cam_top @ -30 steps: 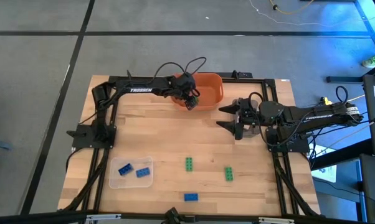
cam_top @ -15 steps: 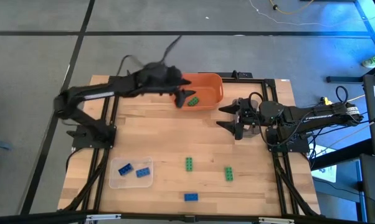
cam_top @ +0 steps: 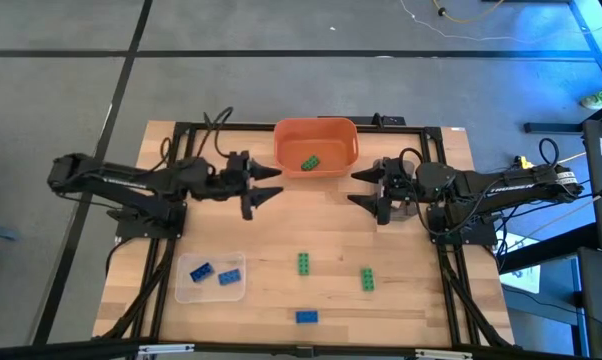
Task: Sort & place blocks by color
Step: Put the right green 8 stud game piece into the orange bin
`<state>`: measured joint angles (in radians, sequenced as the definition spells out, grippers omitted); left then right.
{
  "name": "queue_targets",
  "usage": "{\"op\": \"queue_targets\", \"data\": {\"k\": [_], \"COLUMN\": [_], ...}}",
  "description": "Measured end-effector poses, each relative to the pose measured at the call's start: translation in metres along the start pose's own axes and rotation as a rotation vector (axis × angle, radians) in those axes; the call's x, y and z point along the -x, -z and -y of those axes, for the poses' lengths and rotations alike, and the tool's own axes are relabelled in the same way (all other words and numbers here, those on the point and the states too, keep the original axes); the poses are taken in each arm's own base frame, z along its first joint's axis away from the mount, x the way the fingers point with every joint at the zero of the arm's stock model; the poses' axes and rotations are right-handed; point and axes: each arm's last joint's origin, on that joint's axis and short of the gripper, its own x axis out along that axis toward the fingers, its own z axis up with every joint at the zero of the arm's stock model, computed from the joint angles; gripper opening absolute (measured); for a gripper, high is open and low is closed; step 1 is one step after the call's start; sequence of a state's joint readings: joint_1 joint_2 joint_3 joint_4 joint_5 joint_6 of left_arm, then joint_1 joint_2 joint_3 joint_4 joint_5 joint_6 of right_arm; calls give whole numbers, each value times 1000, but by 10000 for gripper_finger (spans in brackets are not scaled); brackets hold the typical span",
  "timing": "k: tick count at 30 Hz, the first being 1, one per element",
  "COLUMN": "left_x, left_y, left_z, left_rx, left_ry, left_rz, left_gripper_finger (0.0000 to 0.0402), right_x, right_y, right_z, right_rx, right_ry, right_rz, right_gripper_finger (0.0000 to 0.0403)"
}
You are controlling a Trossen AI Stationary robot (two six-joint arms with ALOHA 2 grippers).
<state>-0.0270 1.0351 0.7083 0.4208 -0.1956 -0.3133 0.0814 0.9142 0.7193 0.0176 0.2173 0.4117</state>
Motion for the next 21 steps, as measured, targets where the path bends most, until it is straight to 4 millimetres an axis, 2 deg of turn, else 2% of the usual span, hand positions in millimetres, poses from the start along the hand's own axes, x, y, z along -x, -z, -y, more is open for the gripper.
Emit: {"op": "queue_targets", "data": {"k": [6, 11, 14, 17, 21], "left_x": [15, 26, 33, 40, 45], "left_y": [-7, -15, -22, -29, -33], "left_z": [4, 4, 5, 4, 3], "left_rx": [-24, -46, -42, -36, -30], "left_ry": [34, 39, 37, 18, -18], "left_rz": [22, 39, 71, 106, 134], "left_gripper_finger": [250, 250, 250, 250, 250], "right_x": [0, -7, -16, -21, -22], "right_y": [0, 8, 24, 42, 70], "right_z": [0, -1, -9, -28, -56], "right_rx": [-49, -214, -361, -445, -563], "right_ry": [0, -47, -91, -101, 49], "right_rz": [0, -87, -315, -604, -933], "right_gripper_finger": [371, 371, 371, 371, 371]}}
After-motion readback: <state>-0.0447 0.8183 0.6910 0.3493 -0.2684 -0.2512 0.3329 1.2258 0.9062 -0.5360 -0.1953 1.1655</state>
